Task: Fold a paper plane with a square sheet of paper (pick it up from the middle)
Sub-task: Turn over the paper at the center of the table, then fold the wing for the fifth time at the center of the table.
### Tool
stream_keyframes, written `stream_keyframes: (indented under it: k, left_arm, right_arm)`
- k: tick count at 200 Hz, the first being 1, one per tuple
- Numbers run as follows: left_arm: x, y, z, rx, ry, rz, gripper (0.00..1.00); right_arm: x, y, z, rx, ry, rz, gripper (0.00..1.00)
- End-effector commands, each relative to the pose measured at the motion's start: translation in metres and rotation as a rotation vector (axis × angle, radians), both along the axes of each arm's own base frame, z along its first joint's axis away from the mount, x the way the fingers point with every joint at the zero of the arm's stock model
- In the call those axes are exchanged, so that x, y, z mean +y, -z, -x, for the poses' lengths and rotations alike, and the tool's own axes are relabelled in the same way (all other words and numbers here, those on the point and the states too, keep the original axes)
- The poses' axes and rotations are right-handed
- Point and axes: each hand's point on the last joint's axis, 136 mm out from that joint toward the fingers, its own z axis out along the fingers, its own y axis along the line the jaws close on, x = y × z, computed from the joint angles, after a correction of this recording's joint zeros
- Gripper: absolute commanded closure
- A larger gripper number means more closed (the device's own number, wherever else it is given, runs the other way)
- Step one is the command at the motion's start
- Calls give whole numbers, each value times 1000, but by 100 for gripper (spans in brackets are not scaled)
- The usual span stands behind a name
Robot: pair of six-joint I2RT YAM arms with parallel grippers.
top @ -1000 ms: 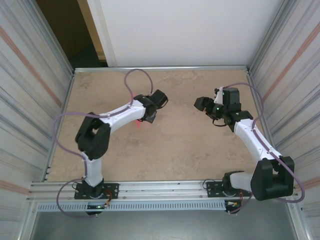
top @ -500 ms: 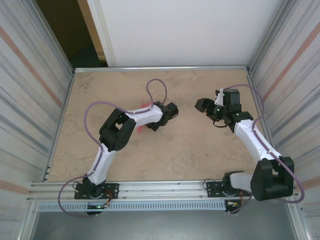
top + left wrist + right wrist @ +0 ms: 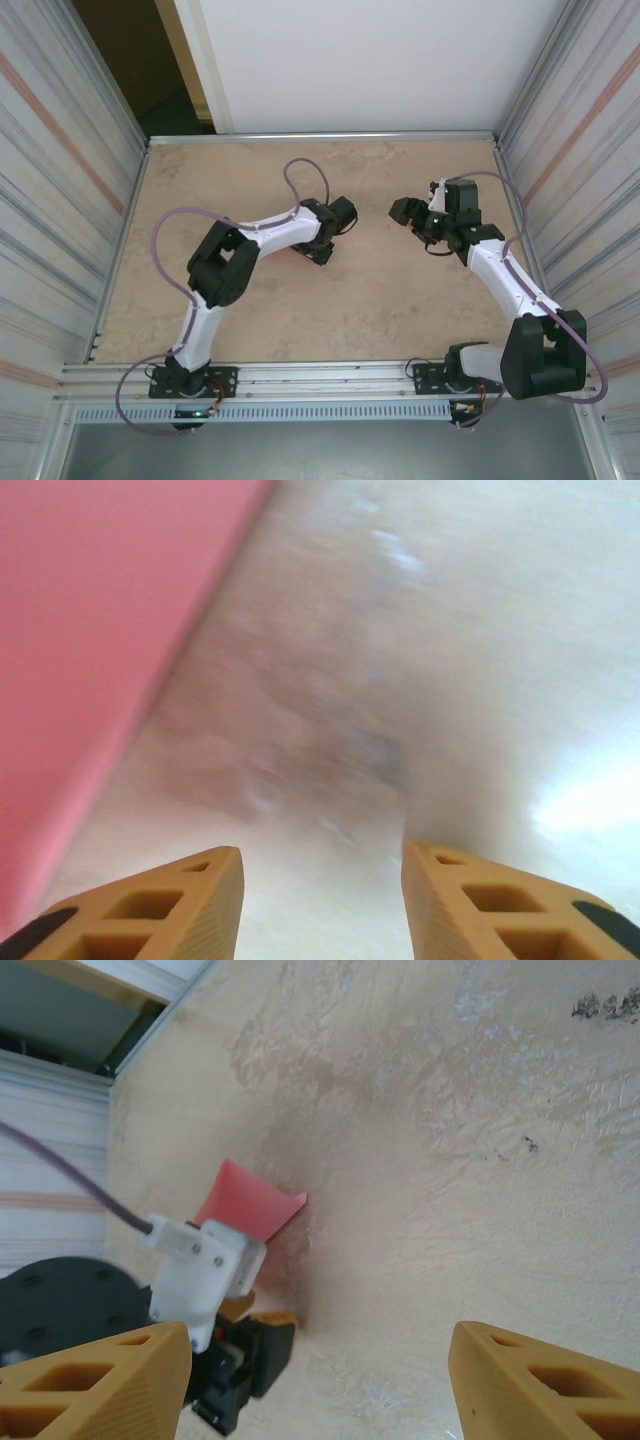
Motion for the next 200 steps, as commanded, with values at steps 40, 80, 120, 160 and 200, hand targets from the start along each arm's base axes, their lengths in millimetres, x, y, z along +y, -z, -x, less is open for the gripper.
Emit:
stream_keyframes:
  k: [40,80,120,160,200]
  left_arm:
    - [-74,-73,47,177,21,681,45]
    - [-18,-83,13,114,-152,815,37]
    - [52,-64,-23,55,-338,827,33]
    - [75,-44,-45,70,-410,846,33]
    - [73,-27,-51,105,-438,845,34]
  right_arm:
    - [-7,6,-5,3,47,-1,30]
    - [1,12,-5,17,22,-18,29]
    - [12,21,-4,37,-1,-12,29]
    - [19,29,-5,65,-8,-14,30]
    - [26,33,-7,79,-19,-15,30]
